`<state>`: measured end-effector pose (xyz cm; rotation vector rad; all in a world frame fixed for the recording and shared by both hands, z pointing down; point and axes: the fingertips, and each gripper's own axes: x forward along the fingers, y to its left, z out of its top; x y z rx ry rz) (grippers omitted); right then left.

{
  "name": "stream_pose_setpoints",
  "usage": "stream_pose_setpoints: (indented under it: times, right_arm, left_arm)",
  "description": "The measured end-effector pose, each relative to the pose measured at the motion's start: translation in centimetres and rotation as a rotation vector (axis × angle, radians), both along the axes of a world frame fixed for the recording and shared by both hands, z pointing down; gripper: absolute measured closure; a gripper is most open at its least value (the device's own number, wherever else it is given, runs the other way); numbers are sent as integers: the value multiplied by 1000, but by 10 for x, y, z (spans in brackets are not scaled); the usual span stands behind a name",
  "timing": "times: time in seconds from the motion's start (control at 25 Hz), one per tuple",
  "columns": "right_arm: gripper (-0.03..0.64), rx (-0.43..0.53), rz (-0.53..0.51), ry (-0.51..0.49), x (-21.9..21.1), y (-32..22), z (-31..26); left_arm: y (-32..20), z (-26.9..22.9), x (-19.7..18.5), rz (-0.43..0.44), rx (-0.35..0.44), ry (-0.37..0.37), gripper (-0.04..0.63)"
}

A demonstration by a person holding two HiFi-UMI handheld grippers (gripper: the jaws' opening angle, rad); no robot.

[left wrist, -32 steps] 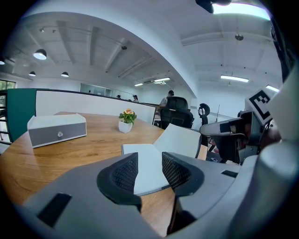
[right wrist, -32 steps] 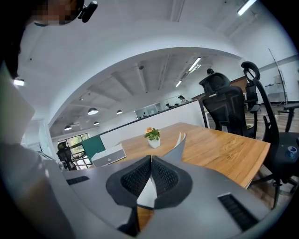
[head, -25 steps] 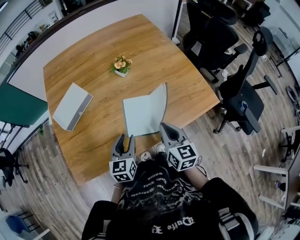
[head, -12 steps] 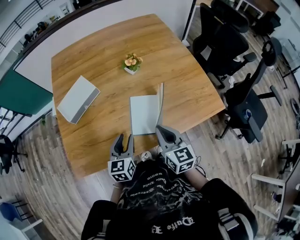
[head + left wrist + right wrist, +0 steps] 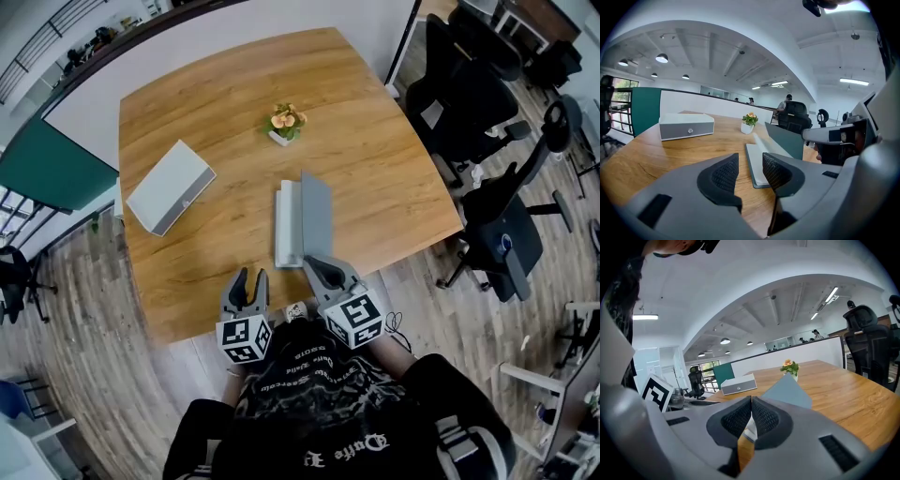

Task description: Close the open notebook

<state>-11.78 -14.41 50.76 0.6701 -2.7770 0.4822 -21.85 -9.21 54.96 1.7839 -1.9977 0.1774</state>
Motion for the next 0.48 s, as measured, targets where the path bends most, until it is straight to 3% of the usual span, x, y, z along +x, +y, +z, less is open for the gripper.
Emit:
stream_pose_setpoints:
  times: [0.48]
  right_arm:
    - [604,-44,-145,70,-34,10,27]
  left_arm:
    - [11,1,-16,-73,-14,-7,414]
